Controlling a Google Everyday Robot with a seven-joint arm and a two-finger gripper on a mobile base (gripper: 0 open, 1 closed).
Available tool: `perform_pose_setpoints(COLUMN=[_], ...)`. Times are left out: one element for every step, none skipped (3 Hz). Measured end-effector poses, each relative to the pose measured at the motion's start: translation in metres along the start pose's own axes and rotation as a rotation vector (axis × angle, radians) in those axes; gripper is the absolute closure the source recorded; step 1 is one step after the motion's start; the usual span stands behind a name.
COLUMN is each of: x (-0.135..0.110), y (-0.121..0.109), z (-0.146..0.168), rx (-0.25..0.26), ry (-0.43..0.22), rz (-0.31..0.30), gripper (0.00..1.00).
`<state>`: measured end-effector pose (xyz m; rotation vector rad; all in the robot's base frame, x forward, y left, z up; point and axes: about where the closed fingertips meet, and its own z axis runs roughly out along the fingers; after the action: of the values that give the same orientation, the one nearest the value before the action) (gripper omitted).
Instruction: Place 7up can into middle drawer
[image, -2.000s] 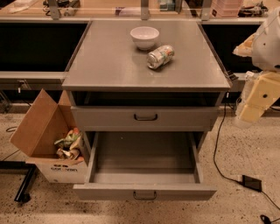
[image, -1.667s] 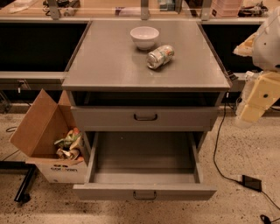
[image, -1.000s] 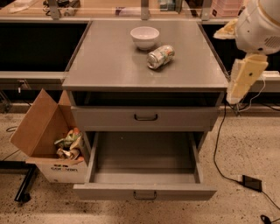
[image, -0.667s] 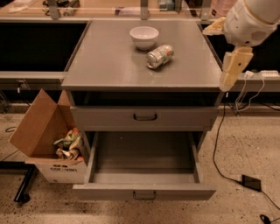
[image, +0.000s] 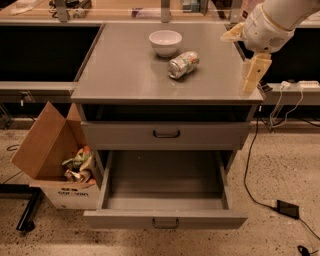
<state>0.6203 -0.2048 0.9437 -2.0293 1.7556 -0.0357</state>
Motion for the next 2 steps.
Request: perform_pose_setpoints(x=[0.005,0.013], y=[-0.023,-0.051], z=[0.013,0.029], rx=[0.033,0.067], ry=[-0.010,-0.030], rz=[0.016,0.038], gripper=[0.00,0.00])
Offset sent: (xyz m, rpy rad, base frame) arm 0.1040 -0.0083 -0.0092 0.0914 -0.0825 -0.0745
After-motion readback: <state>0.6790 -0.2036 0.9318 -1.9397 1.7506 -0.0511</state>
